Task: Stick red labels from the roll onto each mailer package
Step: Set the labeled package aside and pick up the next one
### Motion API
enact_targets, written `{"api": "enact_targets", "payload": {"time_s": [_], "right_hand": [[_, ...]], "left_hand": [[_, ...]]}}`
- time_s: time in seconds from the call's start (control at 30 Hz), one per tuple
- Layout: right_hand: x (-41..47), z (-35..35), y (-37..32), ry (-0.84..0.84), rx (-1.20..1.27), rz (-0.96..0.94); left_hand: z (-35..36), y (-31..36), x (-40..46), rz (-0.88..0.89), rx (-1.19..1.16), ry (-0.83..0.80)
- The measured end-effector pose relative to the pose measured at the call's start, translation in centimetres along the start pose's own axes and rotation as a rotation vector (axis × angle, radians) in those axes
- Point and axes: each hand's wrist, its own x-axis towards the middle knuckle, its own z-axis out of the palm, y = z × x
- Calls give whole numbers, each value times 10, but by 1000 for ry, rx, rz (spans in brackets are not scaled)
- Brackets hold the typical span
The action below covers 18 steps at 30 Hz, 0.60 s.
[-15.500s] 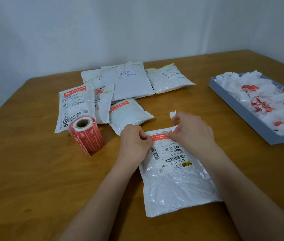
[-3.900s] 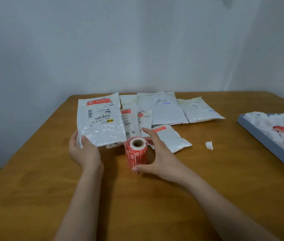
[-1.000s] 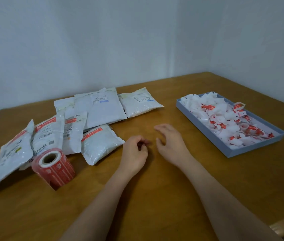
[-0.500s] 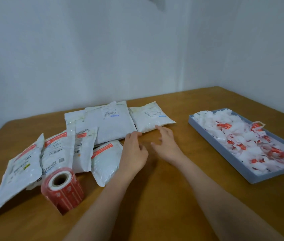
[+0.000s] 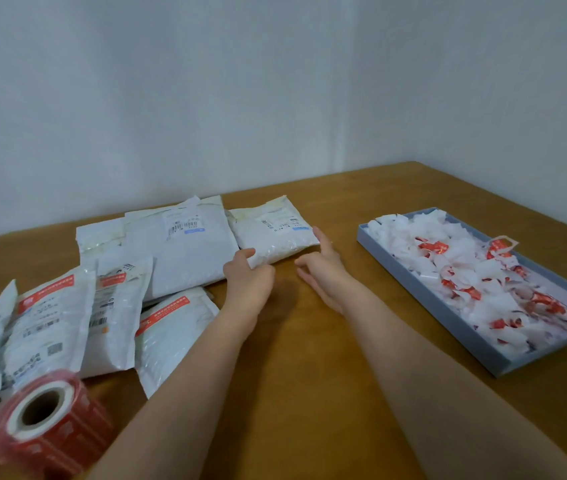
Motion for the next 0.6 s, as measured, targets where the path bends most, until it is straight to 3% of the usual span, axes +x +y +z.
{"api": "enact_targets", "payload": {"time_s": [0.27, 0.37, 0.6], "right_hand": [[-2, -3, 3, -6, -80, -5], [-12, -3, -5, -18, 78, 34], [-43, -4, -33, 235, 233, -73]], "left_hand": [[8, 11, 2, -122, -215, -20], [5, 14, -4, -137, -254, -27], [-8, 22, -25, -200, -324, -46]]}}
